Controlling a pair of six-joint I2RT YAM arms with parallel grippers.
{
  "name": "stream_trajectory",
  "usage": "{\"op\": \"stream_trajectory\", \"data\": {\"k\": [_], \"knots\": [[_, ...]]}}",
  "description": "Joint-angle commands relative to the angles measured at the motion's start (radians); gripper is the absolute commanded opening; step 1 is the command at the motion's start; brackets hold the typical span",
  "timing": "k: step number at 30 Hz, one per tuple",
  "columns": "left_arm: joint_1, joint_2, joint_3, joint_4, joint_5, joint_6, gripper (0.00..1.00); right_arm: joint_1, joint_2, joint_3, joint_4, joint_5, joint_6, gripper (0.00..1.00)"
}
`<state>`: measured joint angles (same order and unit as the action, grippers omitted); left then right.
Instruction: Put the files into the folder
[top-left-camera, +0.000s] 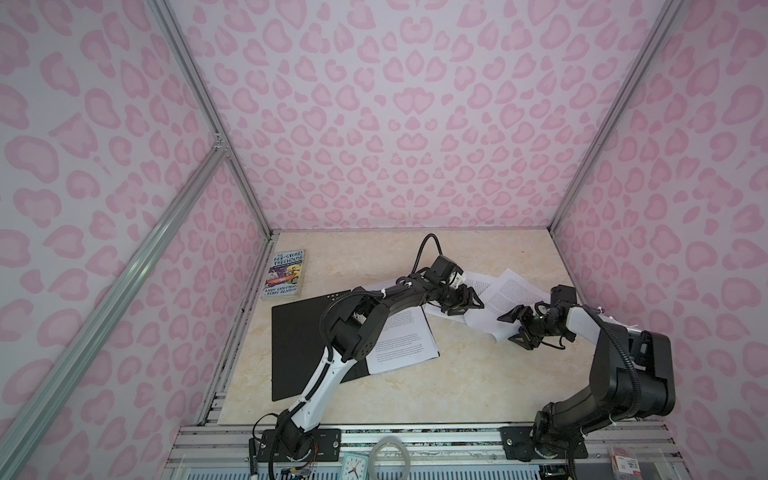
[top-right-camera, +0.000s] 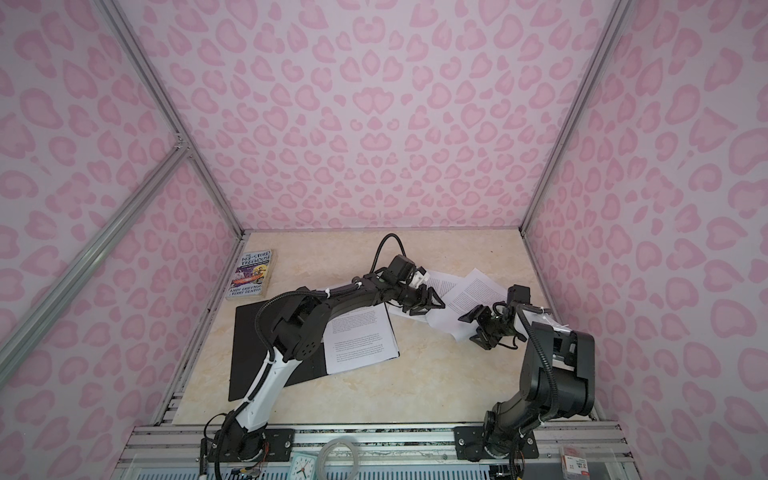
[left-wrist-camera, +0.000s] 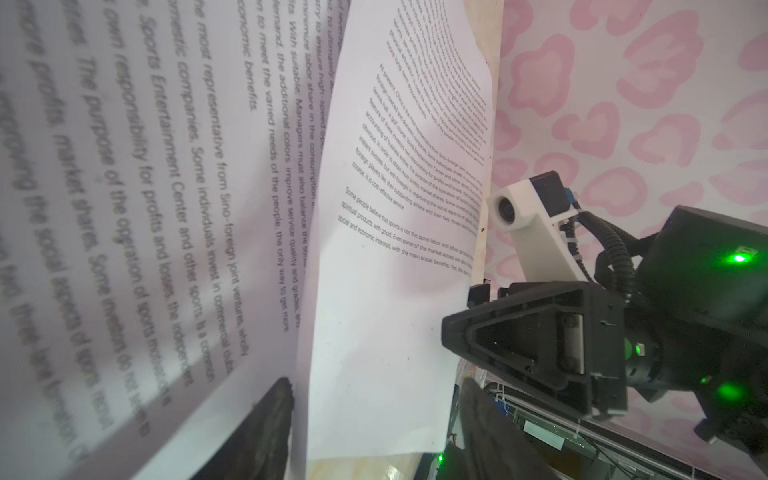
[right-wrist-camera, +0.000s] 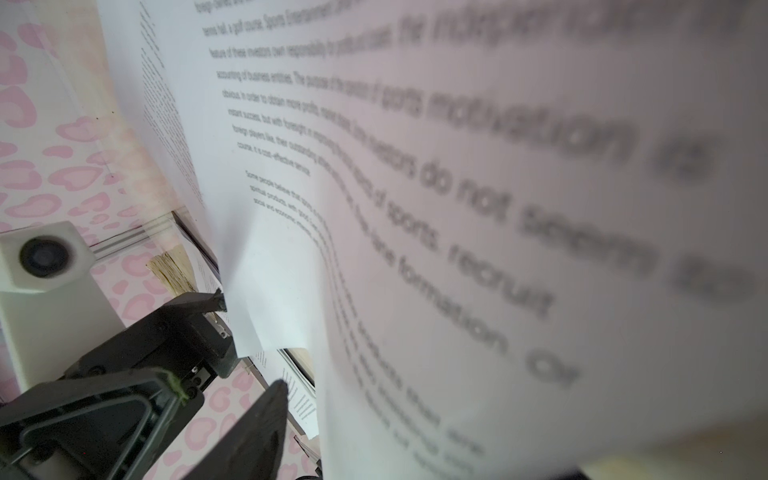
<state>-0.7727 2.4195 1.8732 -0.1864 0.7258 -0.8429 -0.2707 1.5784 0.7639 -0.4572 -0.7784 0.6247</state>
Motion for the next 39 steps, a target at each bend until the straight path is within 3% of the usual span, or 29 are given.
{"op": "stream_trajectory", "data": {"k": [1, 13, 24, 27, 39], "knots": [[0.001, 0.005, 0.021, -0.058, -0.022, 0.036, 0.57, 0.001, 0.004, 0.006, -0.005, -0.007, -0.008, 0.73], [-0.001, 0.033, 0.032, -0.081, -0.030, 0.023, 0.32, 0.001, -0.003, 0.007, 0.000, -0.012, -0.006, 0.73], [0.000, 0.064, 0.052, 0.001, -0.045, -0.103, 0.35, 0.001, -0.014, -0.006, 0.002, -0.017, -0.009, 0.73], [0.000, 0.070, 0.050, 0.033, -0.039, -0.132, 0.42, 0.000, -0.017, -0.006, 0.000, -0.018, -0.010, 0.73], [0.000, 0.064, -0.054, 0.304, -0.042, -0.327, 0.51, 0.006, -0.007, -0.005, 0.005, -0.039, -0.009, 0.73]]}}
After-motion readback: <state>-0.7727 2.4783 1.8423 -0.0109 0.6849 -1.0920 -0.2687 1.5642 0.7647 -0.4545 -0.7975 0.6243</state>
